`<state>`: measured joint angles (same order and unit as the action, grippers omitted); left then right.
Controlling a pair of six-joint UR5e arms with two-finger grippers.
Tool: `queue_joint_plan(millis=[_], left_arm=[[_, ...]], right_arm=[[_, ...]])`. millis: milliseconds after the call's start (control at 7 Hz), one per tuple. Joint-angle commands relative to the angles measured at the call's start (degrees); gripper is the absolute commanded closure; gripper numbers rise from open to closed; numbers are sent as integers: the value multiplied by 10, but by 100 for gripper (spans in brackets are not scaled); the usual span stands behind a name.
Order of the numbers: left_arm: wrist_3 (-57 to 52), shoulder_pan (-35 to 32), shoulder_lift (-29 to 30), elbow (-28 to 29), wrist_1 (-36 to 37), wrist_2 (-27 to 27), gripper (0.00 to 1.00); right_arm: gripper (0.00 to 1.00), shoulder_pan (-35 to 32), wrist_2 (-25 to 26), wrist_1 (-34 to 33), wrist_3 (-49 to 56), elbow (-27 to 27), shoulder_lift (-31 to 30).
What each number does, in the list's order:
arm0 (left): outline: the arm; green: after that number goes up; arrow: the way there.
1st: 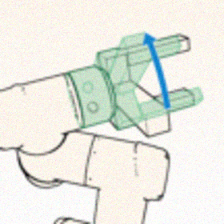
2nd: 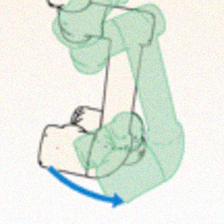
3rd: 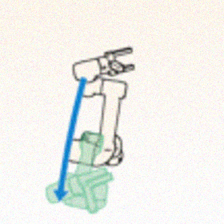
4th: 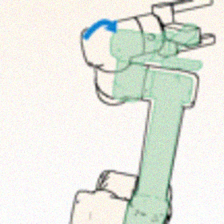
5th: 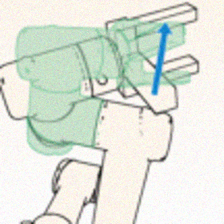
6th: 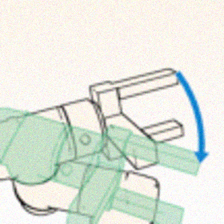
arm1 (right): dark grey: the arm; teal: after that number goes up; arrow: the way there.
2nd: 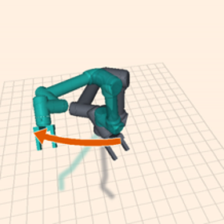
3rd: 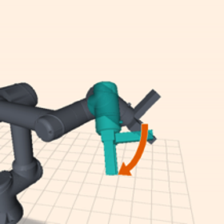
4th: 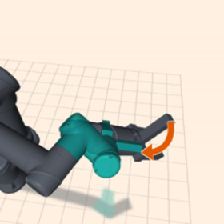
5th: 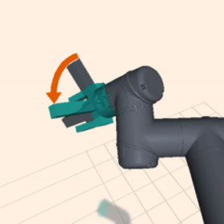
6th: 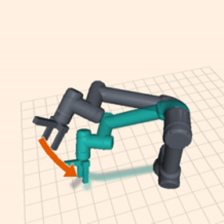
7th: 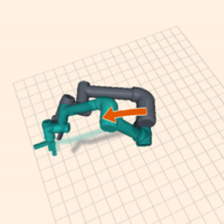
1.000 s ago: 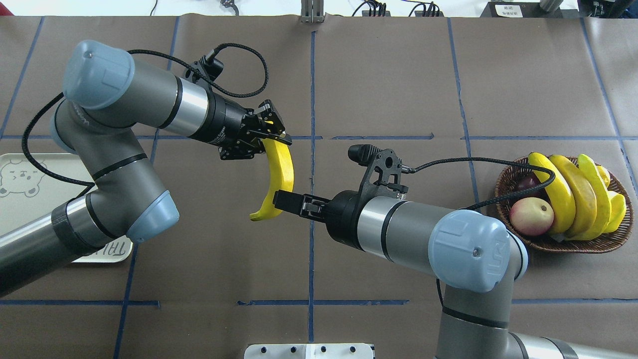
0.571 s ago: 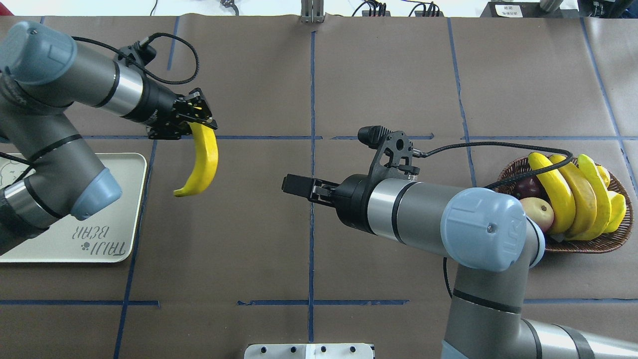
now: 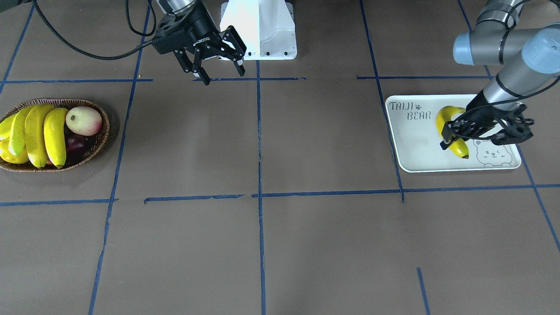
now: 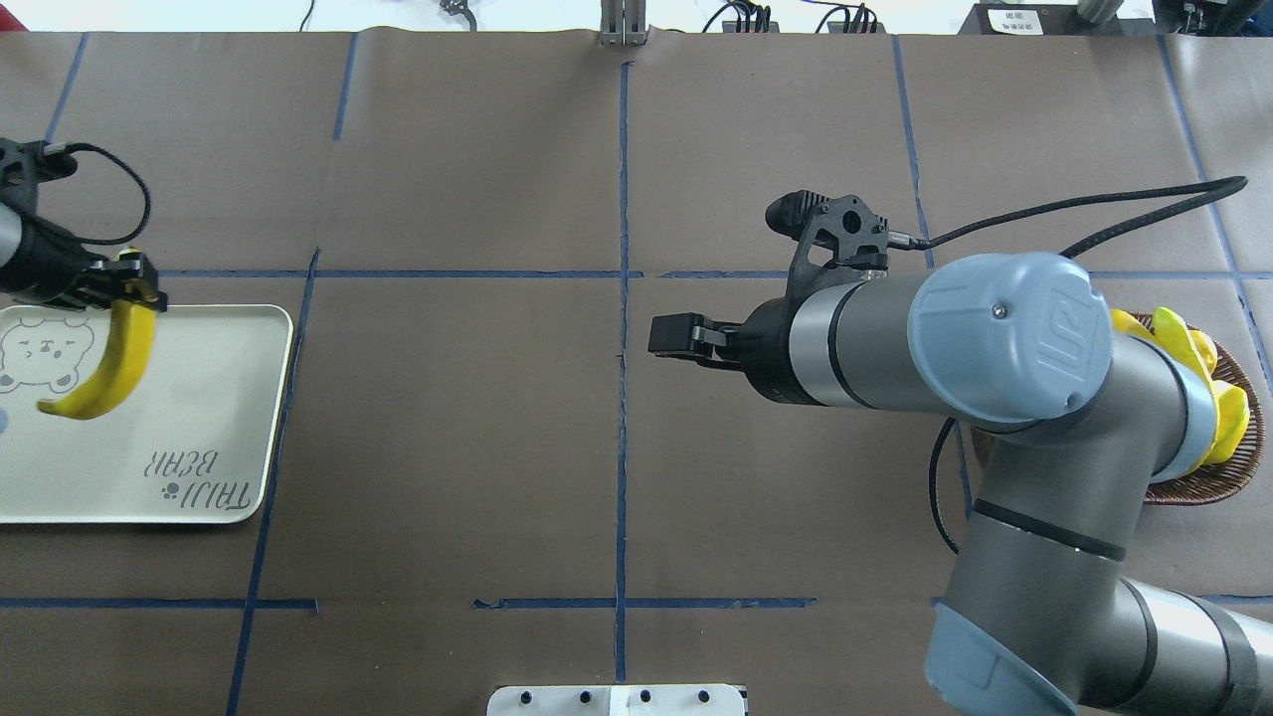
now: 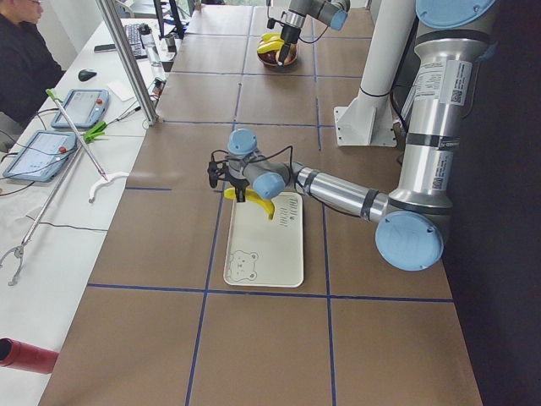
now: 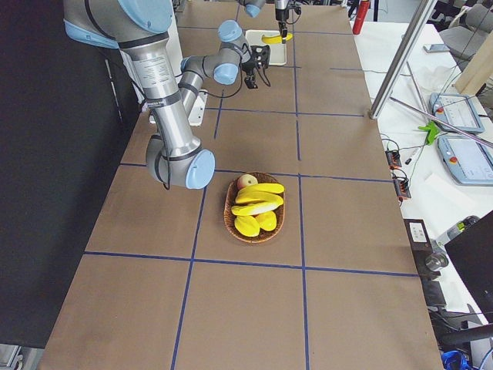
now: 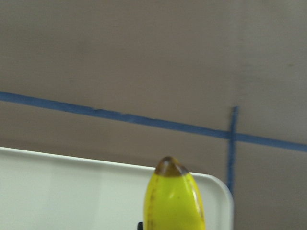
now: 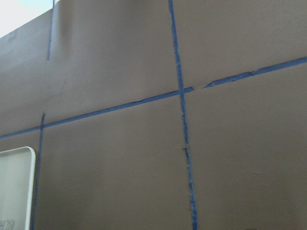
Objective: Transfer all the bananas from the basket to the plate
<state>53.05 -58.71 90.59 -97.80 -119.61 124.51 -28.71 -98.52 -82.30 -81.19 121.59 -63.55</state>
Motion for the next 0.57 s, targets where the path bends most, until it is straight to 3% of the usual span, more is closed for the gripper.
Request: queue_joint_plan(millis=[0, 143, 286, 429], left_arm=[[-87, -9, -65, 22, -3, -43, 100], [-81, -8, -63, 30, -3, -45, 99], [-77, -7, -60, 31, -3, -45, 90], [-76, -6, -56, 30, -3, -43, 73]], right_arm=[[0, -23, -29, -37, 49, 0, -8], [0, -23, -29, -37, 51, 0, -9], [0, -25, -29, -37, 51, 1, -9], [0, -28, -30, -37, 51, 0, -13]])
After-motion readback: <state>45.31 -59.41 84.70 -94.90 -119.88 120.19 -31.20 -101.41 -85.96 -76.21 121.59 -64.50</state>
